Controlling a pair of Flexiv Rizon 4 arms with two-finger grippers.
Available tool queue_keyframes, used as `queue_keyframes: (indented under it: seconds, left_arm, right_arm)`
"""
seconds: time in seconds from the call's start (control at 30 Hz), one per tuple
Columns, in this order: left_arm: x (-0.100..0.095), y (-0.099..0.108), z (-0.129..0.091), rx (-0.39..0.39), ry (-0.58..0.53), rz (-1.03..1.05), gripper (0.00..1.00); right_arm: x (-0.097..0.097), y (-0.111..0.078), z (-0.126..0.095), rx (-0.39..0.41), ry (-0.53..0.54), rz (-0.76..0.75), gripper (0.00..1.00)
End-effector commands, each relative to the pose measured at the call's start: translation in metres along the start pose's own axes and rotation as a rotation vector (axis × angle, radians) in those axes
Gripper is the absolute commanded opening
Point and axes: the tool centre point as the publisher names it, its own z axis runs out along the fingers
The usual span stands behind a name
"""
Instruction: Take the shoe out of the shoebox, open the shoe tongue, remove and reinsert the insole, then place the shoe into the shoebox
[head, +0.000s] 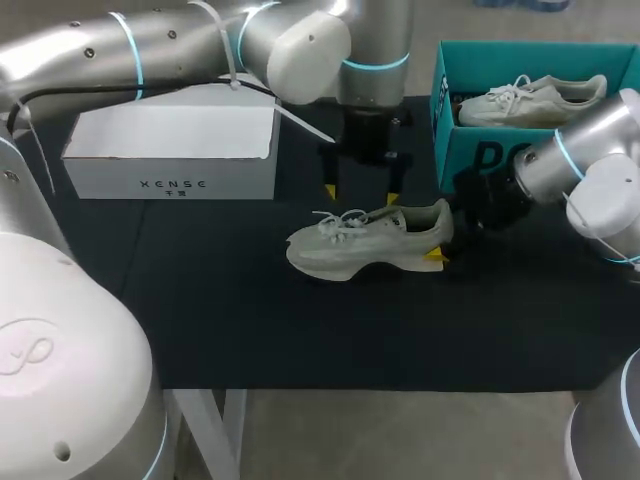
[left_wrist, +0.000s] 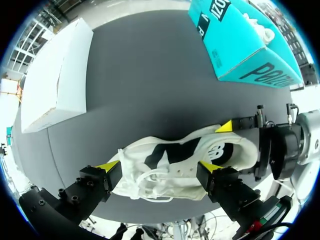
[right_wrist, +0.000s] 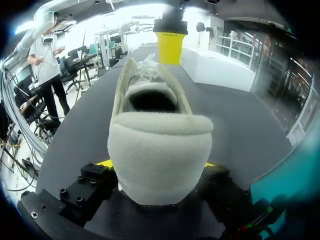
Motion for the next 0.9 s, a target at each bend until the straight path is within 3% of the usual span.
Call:
queue_keyframes:
  seconds: [0.03,0.17,0.2,0.27,0.37,0.5,0.9]
  left_arm:
    - [0.001,-0.002,0.0,-0.003,-0.002,0.0,1.0]
    - [0.001,-0.002,0.0,-0.003,-0.002,0.0,1.0]
    - [-0.013,-0.001,-0.004,-0.001,-0.012,-0.119,1.0]
    - [-0.023,0.004,-0.013,0.057,-0.055,-0.161,1.0]
    - [-0.022,0.012,-0.023,0.08,-0.075,-0.208,1.0]
    - [-0.01,0.017,-0.026,0.11,-0.072,-0.2,1.0]
    - [0.039,0.016,-0.006,0.066,0.01,-0.091,1.0]
  right_arm:
    - [-0.001,-0.006,0.009,0.004,0.0,0.001,0.0]
    - [-0.001,-0.006,0.009,0.004,0.0,0.001,0.0]
    - [-0.001,-0.006,0.009,0.004,0.0,0.001,0.0]
    - [-0.001,-0.006,0.009,0.004,0.0,0.001,0.0]
    - [-0.001,-0.006,0.009,0.004,0.0,0.001,0.0]
    - [-0.001,-0.006,0.009,0.004,0.0,0.001,0.0]
    - [-0.001,-0.006,0.009,0.004,0.0,0.001,0.0]
